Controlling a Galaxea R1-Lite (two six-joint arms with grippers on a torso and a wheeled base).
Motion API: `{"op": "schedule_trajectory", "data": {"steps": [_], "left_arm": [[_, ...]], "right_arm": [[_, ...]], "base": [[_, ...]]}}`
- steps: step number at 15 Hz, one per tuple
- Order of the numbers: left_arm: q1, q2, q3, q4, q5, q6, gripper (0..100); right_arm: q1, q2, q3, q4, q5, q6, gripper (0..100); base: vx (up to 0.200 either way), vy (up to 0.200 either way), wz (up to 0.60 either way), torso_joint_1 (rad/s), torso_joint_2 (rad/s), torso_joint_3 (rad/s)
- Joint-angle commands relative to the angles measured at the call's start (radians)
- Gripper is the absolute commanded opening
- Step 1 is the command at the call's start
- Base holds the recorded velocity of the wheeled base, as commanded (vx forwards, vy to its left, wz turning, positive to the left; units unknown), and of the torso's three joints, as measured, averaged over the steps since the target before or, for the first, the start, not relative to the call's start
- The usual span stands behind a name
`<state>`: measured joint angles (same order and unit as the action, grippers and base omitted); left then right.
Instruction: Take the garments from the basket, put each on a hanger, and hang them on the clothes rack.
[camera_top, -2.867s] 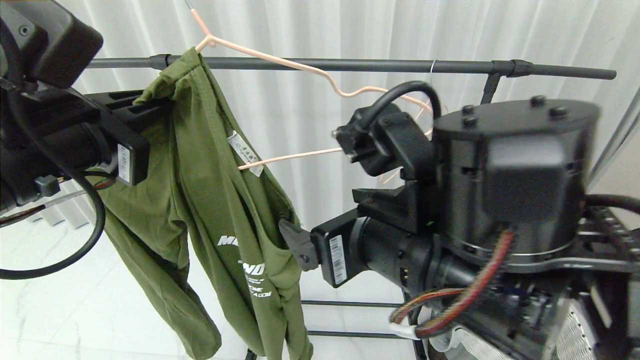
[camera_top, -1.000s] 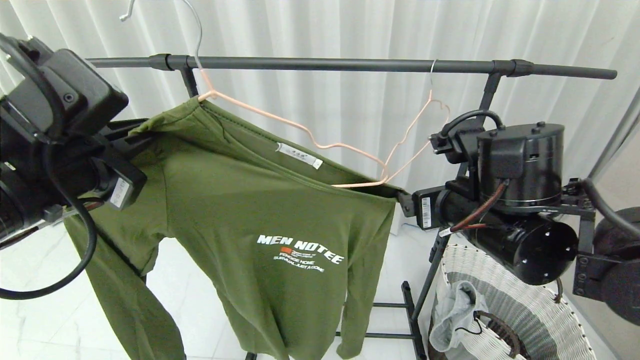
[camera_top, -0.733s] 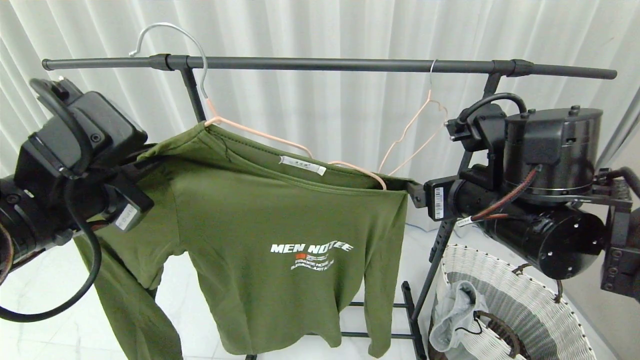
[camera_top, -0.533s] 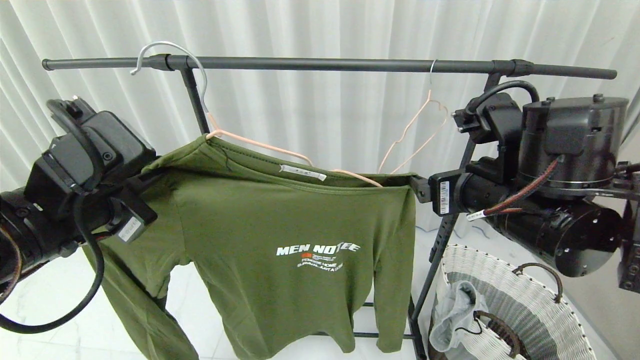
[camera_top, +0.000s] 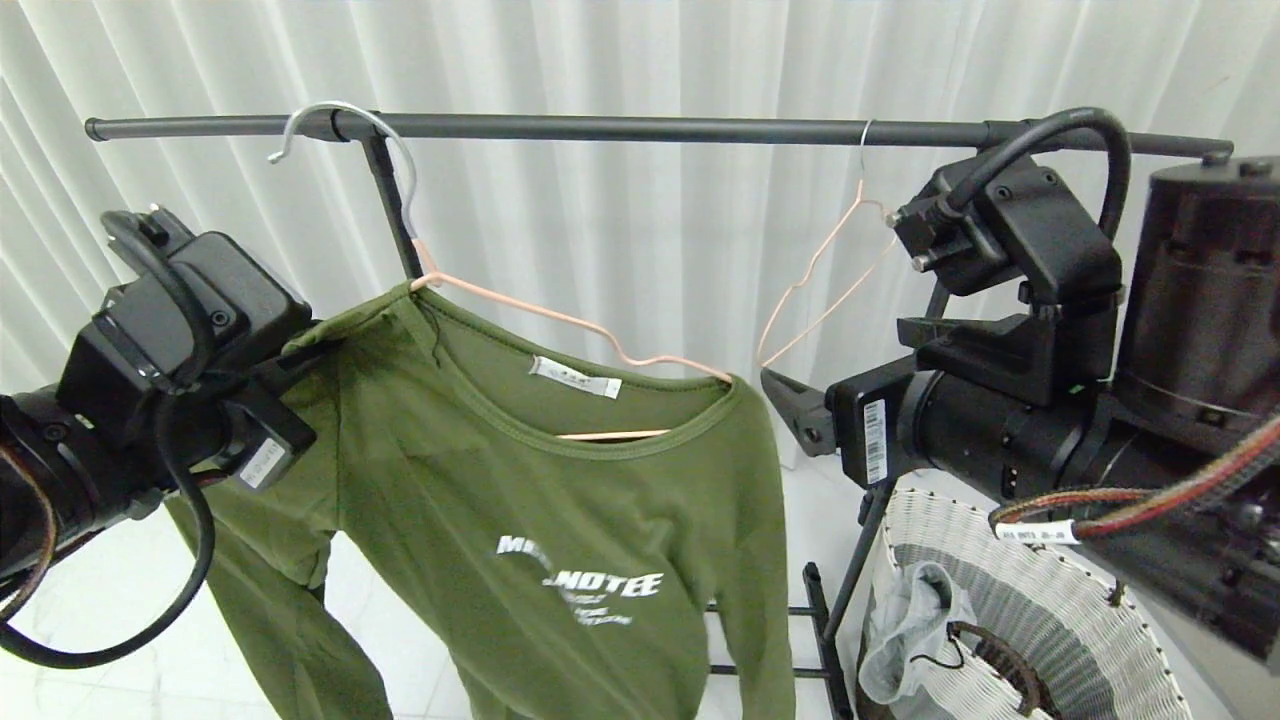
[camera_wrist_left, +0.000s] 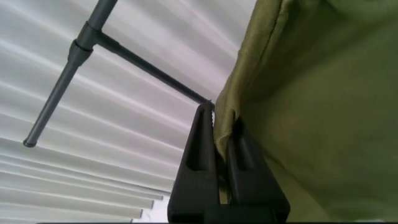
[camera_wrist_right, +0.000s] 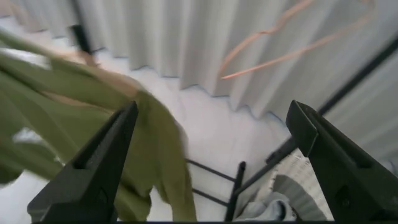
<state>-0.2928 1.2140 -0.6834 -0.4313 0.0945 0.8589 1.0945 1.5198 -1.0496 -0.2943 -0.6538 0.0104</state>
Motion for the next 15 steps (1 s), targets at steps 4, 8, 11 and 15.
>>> {"op": "schedule_trajectory", "data": {"steps": [4, 8, 11, 15], "left_arm": [[-0.011, -0.033, 0.042, -0.021, -0.027, -0.037, 0], [-0.011, -0.05, 0.054, -0.021, -0.116, -0.057, 0], [-0.011, -0.053, 0.054, -0.021, -0.18, -0.055, 0], [-0.012, -0.053, 0.054, -0.021, -0.236, -0.051, 0]], "right_arm": [[0.068, -0.003, -0.069, 0.078, 0.01, -0.003, 100], [0.054, 0.0, -0.156, 0.204, 0.197, -0.012, 100], [0.028, 0.026, -0.205, 0.27, 0.347, -0.072, 100], [0.01, 0.102, -0.27, 0.291, 0.388, -0.106, 100]], "base": [[0.0, 0.0, 0.0, 0.0, 0.0, 0.0], [0.0, 0.0, 0.0, 0.0, 0.0, 0.0], [0.0, 0.0, 0.0, 0.0, 0.0, 0.0], [0.0, 0.0, 0.0, 0.0, 0.0, 0.0]]}}
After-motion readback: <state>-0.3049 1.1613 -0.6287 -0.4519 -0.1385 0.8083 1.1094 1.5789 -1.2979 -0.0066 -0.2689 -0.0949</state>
